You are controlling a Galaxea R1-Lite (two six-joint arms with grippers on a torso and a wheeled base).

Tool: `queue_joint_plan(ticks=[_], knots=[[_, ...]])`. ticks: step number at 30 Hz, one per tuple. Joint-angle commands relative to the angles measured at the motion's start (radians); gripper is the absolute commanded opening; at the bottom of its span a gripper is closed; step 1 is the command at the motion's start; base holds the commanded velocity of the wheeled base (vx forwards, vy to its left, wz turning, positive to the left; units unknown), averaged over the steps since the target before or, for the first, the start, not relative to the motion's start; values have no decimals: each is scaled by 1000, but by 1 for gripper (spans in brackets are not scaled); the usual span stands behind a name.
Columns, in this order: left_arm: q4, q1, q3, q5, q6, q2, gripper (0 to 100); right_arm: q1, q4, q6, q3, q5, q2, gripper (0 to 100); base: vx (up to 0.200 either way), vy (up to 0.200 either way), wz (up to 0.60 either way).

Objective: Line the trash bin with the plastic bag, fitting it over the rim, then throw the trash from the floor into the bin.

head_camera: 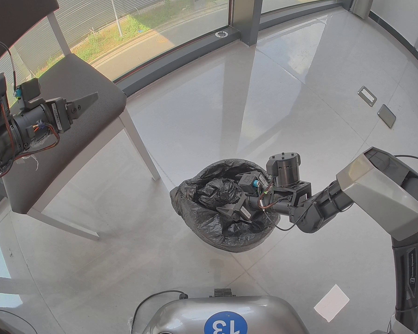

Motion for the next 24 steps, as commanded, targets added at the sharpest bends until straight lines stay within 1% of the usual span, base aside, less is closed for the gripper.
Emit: queue_joint_plan(ticks=[1,5,9,15,18,19,22,24], knots=[[-1,0,1,0,0,-3,100,-12,-1,1,-10,0,22,100,0,0,0],[-1,0,1,0,-2,-3,100,-24,-2,1,-7,0,-7,100,0,0,0],[-1,0,4,0,0,-3,100,-27,1,0,23,0,-117,100,0,0,0],[-1,-1,60,-1,7,-3,100,-27,4,3,152,-3,-315,100,0,0,0],[1,-1,87,-1,21,-7,100,-27,4,18,217,-46,-412,100,0,0,0],[3,-1,102,-1,29,-17,100,-27,4,52,267,-87,-482,100,0,0,0],[15,-3,110,3,32,-49,100,-29,5,121,381,-147,-626,100,0,0,0],[19,-3,110,6,32,-72,100,-48,14,155,459,-181,-723,100,0,0,0]])
